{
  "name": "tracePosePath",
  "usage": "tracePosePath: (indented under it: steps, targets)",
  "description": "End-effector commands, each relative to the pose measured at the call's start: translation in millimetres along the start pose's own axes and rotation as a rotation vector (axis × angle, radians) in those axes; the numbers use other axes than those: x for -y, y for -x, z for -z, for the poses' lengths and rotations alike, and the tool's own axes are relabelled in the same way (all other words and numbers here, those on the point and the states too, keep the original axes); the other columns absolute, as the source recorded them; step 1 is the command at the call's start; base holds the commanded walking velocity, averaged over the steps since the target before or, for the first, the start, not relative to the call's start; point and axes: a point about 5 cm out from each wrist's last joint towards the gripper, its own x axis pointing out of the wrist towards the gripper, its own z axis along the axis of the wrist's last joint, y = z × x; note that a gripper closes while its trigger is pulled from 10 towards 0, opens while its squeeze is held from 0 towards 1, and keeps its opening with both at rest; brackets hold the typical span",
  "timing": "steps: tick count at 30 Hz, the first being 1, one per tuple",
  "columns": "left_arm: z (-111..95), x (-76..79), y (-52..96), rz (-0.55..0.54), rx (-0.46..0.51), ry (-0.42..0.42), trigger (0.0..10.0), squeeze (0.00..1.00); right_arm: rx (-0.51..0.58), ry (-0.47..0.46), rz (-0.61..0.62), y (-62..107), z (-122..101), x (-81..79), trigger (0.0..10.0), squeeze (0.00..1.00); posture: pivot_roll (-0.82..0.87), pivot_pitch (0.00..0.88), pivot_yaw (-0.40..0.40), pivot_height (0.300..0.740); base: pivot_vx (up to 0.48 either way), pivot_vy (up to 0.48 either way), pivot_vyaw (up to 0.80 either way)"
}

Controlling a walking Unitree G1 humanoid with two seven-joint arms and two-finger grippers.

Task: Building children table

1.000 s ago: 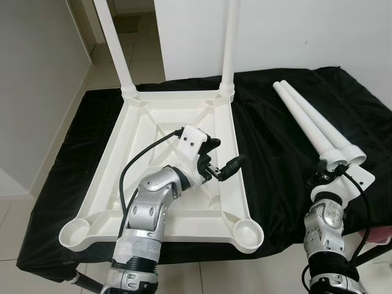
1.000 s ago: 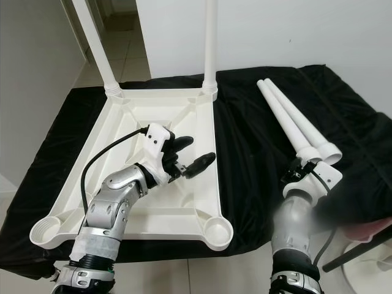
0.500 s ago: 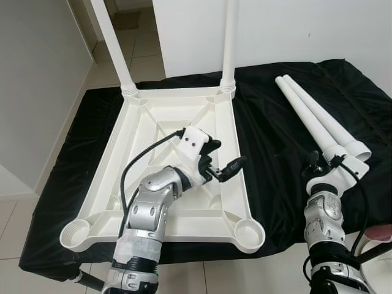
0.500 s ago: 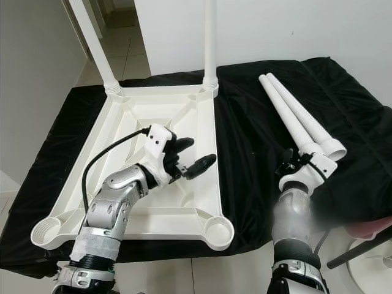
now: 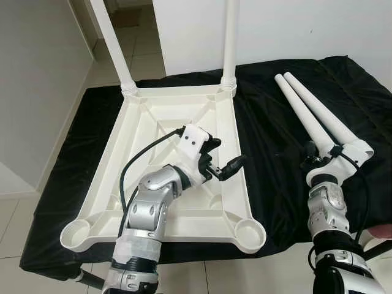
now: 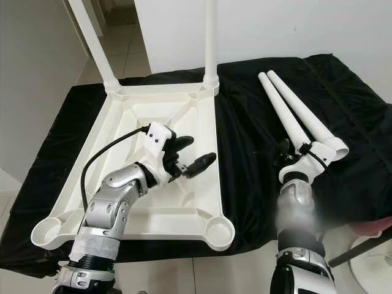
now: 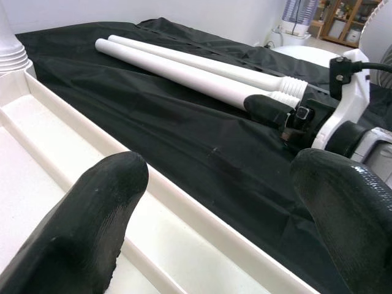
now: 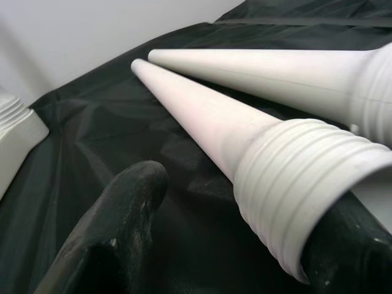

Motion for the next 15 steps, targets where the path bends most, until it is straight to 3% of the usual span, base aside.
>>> tracePosePath:
  steps: [1,2,5,6,15]
  targets:
    - [0.6,-9.9,-0.3,-0.254,0.0,0.022,10.0,0.0,-0.045,-0.008,-0.052,-3.0,4.6,-7.5,8.7,0.0,-0.05,0.072,0.116,0.74,0.0,0.0,0.0]
    - [0.5,-9.7,-0.7,-0.253,0.001,0.022,10.0,0.0,-0.063,-0.012,-0.079,-4.6,5.4,-9.7,4.9,0.0,-0.05,0.071,0.116,0.74,0.0,0.0,0.0]
    - [0.5,-9.7,-0.7,-0.253,0.001,0.022,10.0,0.0,-0.063,-0.012,-0.079,-4.6,5.4,-9.7,4.9,0.0,-0.05,0.071,0.116,0.74,0.0,0.0,0.0]
    - [-0.2,-9.6,-1.6,-0.253,0.003,0.022,10.0,0.0,-0.106,-0.01,-0.107,-6.6,9.1,-12.4,0.0,0.0,-0.04,0.066,0.114,0.74,0.0,0.0,0.0]
    - [-2.0,-10.2,-3.2,-0.255,0.01,0.022,10.0,0.0,-0.154,0.017,-0.132,-9.0,13.6,-14.8,0.0,0.0,-0.05,0.062,0.112,0.74,0.0,0.0,0.0]
